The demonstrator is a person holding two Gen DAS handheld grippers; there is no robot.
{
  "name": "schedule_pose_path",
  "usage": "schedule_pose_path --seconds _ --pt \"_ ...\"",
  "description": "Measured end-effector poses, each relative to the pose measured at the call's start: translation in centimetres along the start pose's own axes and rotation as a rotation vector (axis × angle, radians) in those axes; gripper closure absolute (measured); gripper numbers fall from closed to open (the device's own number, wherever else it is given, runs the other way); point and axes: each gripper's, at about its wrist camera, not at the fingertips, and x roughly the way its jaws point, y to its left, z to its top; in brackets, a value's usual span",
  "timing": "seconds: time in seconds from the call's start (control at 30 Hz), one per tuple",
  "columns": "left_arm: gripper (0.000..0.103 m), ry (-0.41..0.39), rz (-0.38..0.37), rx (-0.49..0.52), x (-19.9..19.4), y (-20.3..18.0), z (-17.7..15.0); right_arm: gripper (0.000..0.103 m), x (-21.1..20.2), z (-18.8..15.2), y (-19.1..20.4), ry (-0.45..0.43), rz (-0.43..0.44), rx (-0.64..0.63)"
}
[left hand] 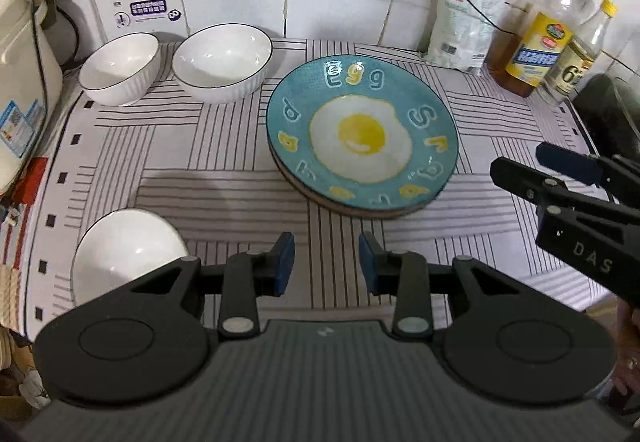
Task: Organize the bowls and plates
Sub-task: 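Lower the blue egg plate onto the bunny plate and open both grippers, then move both grippers toward the large white bowl on the mat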
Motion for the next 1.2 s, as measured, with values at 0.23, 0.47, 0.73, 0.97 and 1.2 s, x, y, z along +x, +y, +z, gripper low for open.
schedule_pose_path --seconds 0.23,0.47,0.73,0.97,1.2 --pt "0.057 -0.029 0.007 0.040 -3.4 0.7 -2.4 0.036 -3.8 -1.1 2.5 -0.034 0.002 -0.029" --pt "0.043 -0.061 0.037 0.072 -5.2 2.0 -4.6 0.027 -6.4 -3.7 4.3 -0.098 0.022 -0.070" --pt "0.027 -0.095 0.036 0.076 -5.4 3.8 -6.4 0.014 -7.1 -7.0 5.6 -0.125 0.091 -0.077" --pt "0.014 -0.102 0.033 0.071 -4.8 5.6 -7.8 0.012 -6.0 -9.0 7.7 -0.150 0.138 -0.107" --pt "0.011 -0.113 0.036 0.030 -4.3 7.8 -8.8 0.012 -3.5 -10.5 10.6 -0.131 0.198 -0.112"
